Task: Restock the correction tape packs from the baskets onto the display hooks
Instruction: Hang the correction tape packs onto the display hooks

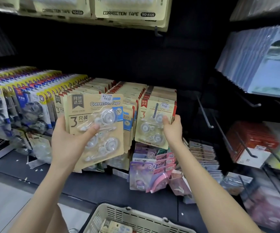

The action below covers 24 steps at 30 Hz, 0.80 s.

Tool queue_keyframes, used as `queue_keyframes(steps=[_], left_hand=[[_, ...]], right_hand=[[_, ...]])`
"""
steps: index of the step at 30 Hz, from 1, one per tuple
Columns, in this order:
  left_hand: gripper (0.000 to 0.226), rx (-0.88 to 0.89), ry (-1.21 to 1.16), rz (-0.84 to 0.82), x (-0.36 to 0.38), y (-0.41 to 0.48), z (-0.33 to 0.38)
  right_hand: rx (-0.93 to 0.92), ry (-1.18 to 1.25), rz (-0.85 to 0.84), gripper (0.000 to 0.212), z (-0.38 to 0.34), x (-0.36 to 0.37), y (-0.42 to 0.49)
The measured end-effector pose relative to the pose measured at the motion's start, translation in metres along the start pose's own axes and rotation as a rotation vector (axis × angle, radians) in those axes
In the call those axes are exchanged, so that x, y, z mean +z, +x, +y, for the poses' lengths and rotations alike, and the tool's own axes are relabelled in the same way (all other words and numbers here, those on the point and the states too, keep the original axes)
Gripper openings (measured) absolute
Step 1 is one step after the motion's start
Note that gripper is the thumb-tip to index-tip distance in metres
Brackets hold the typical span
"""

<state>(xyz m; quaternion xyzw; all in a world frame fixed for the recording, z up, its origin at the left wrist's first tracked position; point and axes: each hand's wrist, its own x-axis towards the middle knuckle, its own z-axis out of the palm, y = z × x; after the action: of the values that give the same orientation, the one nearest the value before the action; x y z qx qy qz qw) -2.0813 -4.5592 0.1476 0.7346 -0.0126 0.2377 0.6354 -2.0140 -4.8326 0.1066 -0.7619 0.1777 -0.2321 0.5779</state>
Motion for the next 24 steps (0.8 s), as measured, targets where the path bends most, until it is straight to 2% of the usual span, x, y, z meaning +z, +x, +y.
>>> queue_keyframes(steps=[3, 5, 7, 8, 10, 14, 21, 24], left_hand=[[0.046, -0.009, -0.029, -0.011, 0.0, -0.001, 0.002], [0.045, -0.023, -0.052, -0.025, 0.0, -0.002, 0.003], [0.046, -0.05, -0.099, -0.06, 0.0, -0.004, 0.005], [0.048, -0.068, -0.132, -0.086, 0.001, -0.004, 0.007], [0.055, -0.104, -0.195, -0.145, 0.003, -0.006, 0.007], [0.056, -0.153, -0.246, -0.248, 0.017, -0.018, 0.012], [0.057, -0.213, -0.29, -0.294, 0.023, -0.024, 0.015], [0.055, -0.223, -0.284, -0.289, 0.016, -0.02, 0.011]], right_hand=[[0.023, -0.161, 0.025, 0.032, 0.001, -0.006, -0.003], [-0.013, -0.292, 0.133, 0.035, -0.001, -0.014, -0.013], [-0.115, -0.249, 0.217, 0.034, -0.009, -0.023, -0.035], [-0.17, -0.174, 0.205, 0.03, -0.015, -0.026, -0.049], [-0.246, -0.053, 0.071, 0.027, -0.031, -0.031, -0.081], [-0.198, -0.072, -0.277, 0.05, -0.055, -0.026, -0.122], [-0.096, 0.088, -0.302, 0.043, -0.051, -0.018, -0.125], [-0.004, 0.249, -0.343, 0.042, -0.045, -0.023, -0.123]])
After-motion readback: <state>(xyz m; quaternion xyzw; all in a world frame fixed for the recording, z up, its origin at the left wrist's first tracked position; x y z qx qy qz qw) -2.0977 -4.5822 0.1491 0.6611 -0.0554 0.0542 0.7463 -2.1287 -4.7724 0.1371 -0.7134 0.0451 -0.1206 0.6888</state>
